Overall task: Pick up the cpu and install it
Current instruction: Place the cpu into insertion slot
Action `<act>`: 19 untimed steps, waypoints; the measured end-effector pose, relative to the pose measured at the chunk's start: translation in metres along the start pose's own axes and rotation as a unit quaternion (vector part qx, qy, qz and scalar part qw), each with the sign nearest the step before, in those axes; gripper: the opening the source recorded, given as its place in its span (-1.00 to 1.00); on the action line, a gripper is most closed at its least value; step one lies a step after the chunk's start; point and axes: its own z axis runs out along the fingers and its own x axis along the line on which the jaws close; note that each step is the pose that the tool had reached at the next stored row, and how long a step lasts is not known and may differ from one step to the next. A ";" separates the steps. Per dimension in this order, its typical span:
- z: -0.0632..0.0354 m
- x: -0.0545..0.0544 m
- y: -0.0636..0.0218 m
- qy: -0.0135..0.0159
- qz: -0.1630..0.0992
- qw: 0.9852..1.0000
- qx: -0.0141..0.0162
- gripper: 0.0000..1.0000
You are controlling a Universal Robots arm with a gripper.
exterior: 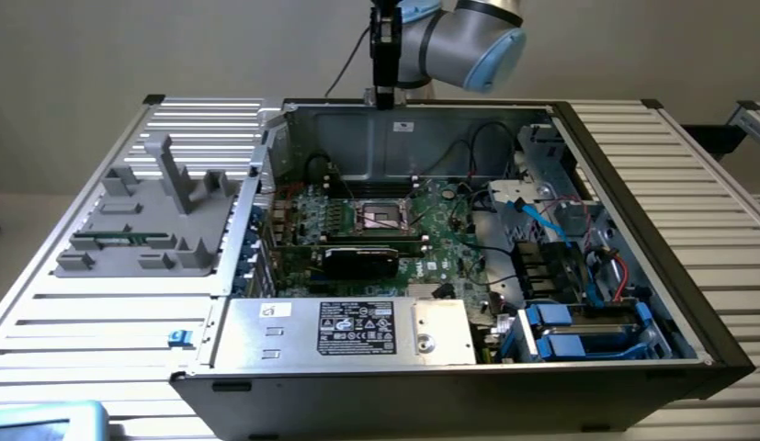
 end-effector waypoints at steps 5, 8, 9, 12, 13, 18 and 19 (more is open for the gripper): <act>0.0000 0.000 0.0000 0.000 0.000 1.000 0.000 0.09; 0.0004 0.000 -0.0005 0.000 -0.003 1.000 0.000 0.09; 0.0008 0.000 -0.0009 0.000 -0.004 1.000 -0.001 0.09; 0.0027 0.000 -0.0023 0.000 -0.008 1.000 -0.001 0.09; 0.0038 0.000 -0.0026 0.000 -0.009 1.000 -0.001 0.09; 0.0124 0.000 -0.0036 0.000 -0.012 1.000 -0.002 0.09; 0.0141 0.000 -0.0036 0.000 -0.012 1.000 -0.002 0.09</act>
